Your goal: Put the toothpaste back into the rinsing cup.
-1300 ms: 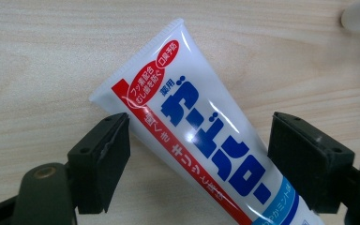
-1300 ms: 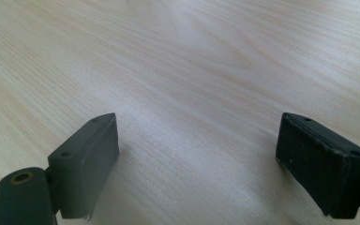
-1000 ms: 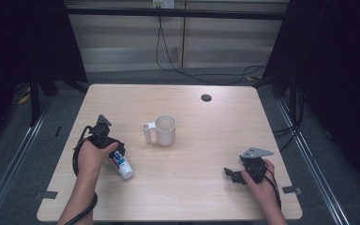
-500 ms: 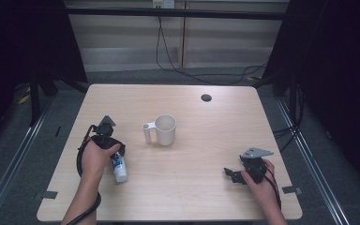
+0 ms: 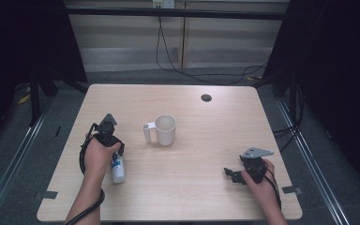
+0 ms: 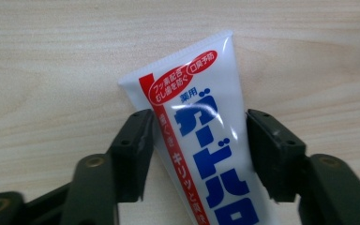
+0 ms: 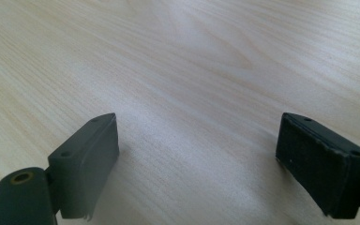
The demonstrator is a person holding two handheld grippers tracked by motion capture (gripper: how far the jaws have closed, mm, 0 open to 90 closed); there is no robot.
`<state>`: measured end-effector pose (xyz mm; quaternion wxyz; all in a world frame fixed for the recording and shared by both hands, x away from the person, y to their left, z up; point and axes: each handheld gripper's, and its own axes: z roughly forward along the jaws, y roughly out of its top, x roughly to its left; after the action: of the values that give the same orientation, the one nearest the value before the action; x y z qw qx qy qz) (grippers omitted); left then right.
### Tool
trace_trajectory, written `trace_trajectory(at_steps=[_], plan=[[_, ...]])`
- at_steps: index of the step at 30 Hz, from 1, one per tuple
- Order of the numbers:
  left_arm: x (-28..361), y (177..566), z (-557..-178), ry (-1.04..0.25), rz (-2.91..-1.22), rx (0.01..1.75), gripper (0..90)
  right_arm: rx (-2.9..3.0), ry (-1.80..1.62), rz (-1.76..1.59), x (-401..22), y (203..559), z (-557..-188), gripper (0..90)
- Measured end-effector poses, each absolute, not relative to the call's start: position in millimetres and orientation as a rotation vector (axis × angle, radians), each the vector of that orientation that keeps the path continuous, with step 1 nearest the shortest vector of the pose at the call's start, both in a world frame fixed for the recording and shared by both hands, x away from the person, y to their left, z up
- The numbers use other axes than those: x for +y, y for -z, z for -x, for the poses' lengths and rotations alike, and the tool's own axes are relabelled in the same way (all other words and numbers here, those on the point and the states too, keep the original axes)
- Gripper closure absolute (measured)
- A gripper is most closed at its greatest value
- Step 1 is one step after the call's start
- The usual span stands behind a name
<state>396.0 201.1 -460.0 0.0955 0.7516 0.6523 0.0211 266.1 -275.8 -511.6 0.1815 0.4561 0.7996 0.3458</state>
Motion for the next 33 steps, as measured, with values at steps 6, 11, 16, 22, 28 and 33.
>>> trace_trajectory(at_steps=[6, 11, 16, 22, 28, 33], plan=[[201.4, 451.2, -394.2, -0.048, -2.267, 1.861, 64.5, 2.259, -0.976, -1.288, -275.8, 511.6, -266.1, 13.1], [205.0, 432.2, -390.5, -0.06, -2.27, 1.758, 87.3, 2.258, -0.976, -1.29, -275.8, 511.5, -266.1, 13.1], [208.5, 437.0, -390.9, -0.021, -2.256, 1.746, 90.0, 2.258, -0.977, -1.288, -275.9, 511.6, -266.2, 13.1], [213.8, 445.6, -390.1, 0.006, -2.167, 1.783, 67.6, 2.258, -0.977, -1.287, -275.9, 511.6, -266.2, 13.1], [212.6, 445.1, -391.5, 0.021, -2.141, 1.822, 49.9, 2.258, -0.975, -1.29, -275.8, 511.5, -266.1, 13.1], [208.8, 453.9, -392.6, -0.008, -2.16, 1.887, 44.1, 2.259, -0.977, -1.288, -275.8, 511.6, -266.1, 13.1]])
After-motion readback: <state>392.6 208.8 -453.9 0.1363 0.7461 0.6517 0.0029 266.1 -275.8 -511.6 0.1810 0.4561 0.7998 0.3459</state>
